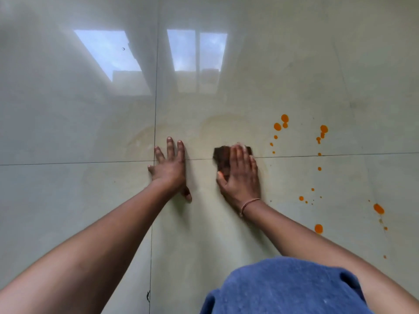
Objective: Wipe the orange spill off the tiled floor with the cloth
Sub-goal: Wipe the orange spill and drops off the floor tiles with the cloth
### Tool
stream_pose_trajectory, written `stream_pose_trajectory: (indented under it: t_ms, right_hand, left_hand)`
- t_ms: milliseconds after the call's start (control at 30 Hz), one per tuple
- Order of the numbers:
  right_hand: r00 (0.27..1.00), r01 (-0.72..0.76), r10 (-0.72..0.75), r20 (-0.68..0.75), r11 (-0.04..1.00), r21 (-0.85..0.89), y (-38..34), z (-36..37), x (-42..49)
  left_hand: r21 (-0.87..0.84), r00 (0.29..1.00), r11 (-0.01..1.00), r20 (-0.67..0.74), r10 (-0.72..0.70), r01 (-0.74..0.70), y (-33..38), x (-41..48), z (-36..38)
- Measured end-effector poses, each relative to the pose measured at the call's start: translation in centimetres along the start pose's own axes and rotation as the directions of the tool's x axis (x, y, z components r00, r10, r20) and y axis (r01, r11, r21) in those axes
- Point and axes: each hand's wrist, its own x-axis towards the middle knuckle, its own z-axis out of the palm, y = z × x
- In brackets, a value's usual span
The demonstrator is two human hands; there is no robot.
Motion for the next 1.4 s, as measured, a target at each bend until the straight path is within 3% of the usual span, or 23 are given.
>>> stream_pose_trajectory:
  t_ms: [67,133,167,233,300,333,500,533,667,700,867,933,1033,1100,1167,1233,1333,1400]
  right_hand:
    - [0.982,0.174,-0.172,0.072,0.985,-0.017,0.2,0.6,-4.3]
    - [0.962,0.256,-0.249,0.116,0.966,-0.049,3.8,-0.4,-8.0]
    - [0.971,0.229,-0.222,0.089,0.971,-0.069,5.8,-0.8,-8.2]
    - [0.999,0.029,-0.026,0.041,0.996,-0.079,7.3,-1.7,-5.7]
    - [0.983,-0.181,0.18,-0.024,0.982,-0.046,6.2,-1.8,-1.8]
    - [0.976,-0.214,0.213,-0.047,0.977,-0.015,5.5,-1.5,-1.1]
    - [0.991,0.117,-0.11,0.076,0.988,-0.102,8.8,-1.7,-9.1]
    - [0.995,0.089,-0.084,0.058,0.991,-0.1,10.0,-2.1,-8.9]
    - [0.958,-0.279,0.277,-0.069,0.96,-0.01,8.7,-2.8,-1.2]
    - [0.952,-0.293,0.293,-0.09,0.956,0.016,7.6,-2.5,-0.2]
    - [1.0,0.013,-0.011,0.023,0.996,-0.083,8.7,-1.8,-6.1]
    - [0.994,-0.109,0.109,-0.004,0.992,-0.066,9.7,-2.5,-3.9]
    - [0.914,-0.394,0.395,-0.092,0.919,0.028,8.4,-3.0,2.1]
    - [0.953,-0.292,0.292,-0.085,0.956,0.013,7.3,-2.4,1.6]
    - [0.999,-0.034,0.033,-0.015,0.997,-0.067,8.1,-1.8,-2.5]
    - [1.0,0.024,-0.023,0.009,0.997,-0.077,10.9,-2.7,-4.2]
    - [0.938,-0.338,0.334,-0.09,0.941,-0.027,12.6,-3.9,2.4]
    - [0.892,-0.431,0.43,-0.137,0.902,0.026,10.6,-3.8,6.9]
  left_hand:
    - [0.013,1.0,1.0,-0.023,0.0,0.0,-0.3,-0.3,-0.1]
    - [0.079,0.996,0.995,-0.071,0.061,-0.056,0.1,-1.0,0.3]
    - [0.109,0.989,0.988,-0.085,0.117,-0.108,0.8,-1.4,0.6]
    - [0.097,0.973,0.973,-0.075,0.217,-0.21,2.7,-1.6,1.0]
    - [0.031,0.965,0.965,-0.026,0.261,-0.26,5.1,-0.8,0.9]
    - [0.012,0.964,0.964,0.002,0.266,-0.266,6.3,-0.2,0.8]
    - [0.058,0.973,0.973,0.068,0.219,-0.223,8.3,0.6,0.9]
    - [0.06,0.974,0.974,0.066,0.217,-0.221,8.2,0.5,1.0]
    - [0.066,0.976,0.975,0.054,0.21,-0.214,8.4,0.8,1.2]
    - [0.064,0.976,0.975,0.052,0.21,-0.213,8.4,0.8,1.3]
    - [0.08,0.977,0.975,0.047,0.206,-0.209,8.5,0.4,1.0]
    - [0.123,0.979,0.971,0.046,0.201,-0.205,8.9,0.3,1.0]
    - [0.12,0.978,0.971,0.032,0.205,-0.208,9.6,1.4,0.0]
    - [0.051,0.979,0.978,0.023,0.203,-0.204,10.3,2.7,-1.6]
    - [-0.007,0.979,0.98,0.032,0.2,-0.2,11.0,3.5,-2.8]
    - [-0.01,0.978,0.981,0.08,0.193,-0.193,11.6,3.8,-2.8]
    - [0.027,0.978,0.985,0.129,0.165,-0.17,12.2,4.6,-2.0]
    - [0.021,0.979,0.989,0.146,0.145,-0.149,12.4,5.0,-2.1]
